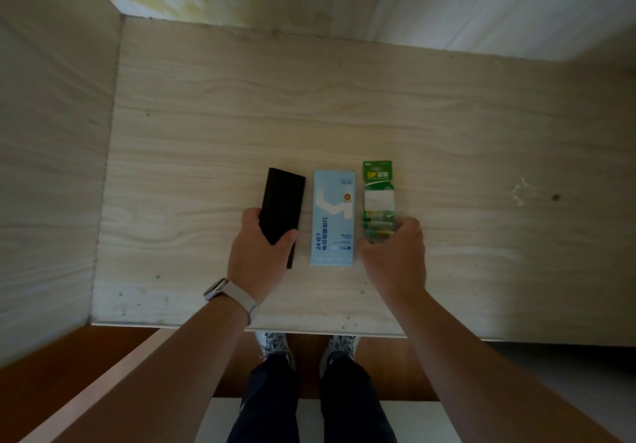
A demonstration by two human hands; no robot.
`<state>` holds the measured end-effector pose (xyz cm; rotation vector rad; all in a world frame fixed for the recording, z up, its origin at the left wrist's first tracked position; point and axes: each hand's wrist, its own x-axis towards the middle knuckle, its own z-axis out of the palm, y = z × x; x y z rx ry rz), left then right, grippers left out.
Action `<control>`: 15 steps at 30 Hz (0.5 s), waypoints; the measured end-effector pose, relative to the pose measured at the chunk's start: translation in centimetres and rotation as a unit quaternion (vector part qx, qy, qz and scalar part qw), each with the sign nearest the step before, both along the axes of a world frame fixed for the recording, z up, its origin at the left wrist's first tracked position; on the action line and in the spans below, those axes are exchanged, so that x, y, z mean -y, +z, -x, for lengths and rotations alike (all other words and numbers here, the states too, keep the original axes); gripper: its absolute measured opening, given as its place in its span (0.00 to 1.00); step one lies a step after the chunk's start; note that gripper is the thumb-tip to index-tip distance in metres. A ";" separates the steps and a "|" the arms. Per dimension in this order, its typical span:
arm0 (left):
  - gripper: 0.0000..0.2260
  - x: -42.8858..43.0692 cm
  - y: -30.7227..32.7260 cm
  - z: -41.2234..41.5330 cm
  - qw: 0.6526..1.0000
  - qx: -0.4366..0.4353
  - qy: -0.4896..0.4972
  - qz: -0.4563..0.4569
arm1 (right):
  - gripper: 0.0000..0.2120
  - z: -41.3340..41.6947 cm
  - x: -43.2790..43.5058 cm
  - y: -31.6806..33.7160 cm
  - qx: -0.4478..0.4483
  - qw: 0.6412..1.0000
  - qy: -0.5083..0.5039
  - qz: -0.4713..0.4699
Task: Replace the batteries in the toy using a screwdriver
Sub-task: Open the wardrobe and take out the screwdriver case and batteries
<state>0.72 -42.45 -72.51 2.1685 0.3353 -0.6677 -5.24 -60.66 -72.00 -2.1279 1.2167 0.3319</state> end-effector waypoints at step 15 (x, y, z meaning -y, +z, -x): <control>0.20 -1.6 0.1 0.4 0.999 0.001 0.007 0.040 | 0.12 1.2 0.5 0.5 0.057 0.992 -0.018 -0.111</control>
